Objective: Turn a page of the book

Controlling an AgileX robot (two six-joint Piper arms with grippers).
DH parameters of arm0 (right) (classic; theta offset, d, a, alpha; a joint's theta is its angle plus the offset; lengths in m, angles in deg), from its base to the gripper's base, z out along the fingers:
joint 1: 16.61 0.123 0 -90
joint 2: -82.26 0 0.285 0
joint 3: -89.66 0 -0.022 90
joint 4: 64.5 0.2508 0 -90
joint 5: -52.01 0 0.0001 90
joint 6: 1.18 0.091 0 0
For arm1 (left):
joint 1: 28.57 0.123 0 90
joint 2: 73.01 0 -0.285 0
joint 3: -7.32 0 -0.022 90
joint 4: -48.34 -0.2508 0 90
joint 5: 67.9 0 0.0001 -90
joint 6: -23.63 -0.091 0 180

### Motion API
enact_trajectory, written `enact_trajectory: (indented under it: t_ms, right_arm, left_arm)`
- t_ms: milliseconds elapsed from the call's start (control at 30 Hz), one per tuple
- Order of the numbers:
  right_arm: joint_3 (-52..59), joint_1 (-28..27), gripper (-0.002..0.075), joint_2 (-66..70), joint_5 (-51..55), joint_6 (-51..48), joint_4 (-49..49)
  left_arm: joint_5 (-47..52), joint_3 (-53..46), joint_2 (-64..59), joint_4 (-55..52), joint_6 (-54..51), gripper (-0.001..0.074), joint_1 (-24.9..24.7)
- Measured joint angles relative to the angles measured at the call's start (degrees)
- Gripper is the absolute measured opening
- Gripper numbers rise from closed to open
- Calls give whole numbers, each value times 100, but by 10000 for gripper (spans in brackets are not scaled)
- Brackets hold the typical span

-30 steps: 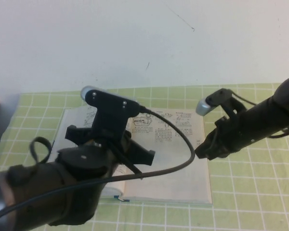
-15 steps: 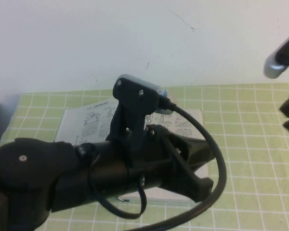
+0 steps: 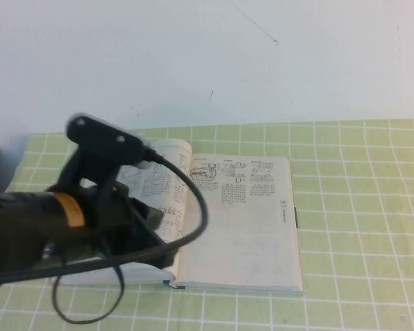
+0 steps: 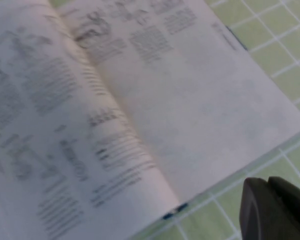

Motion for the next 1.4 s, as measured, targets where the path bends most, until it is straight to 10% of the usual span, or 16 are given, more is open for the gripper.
enact_trajectory:
  t_ms: [533, 1400]
  right_arm:
    - [2935, 0, -1, -3410, -786, 591, -76]
    - [3244, 0, -1, -3775, -891, 591, 168]
  left_arm:
    - [-433, -416, 3176, -1960, 781, -4, 110]
    - [-100, -2208, 4719, -2569, 783, -4, 118]
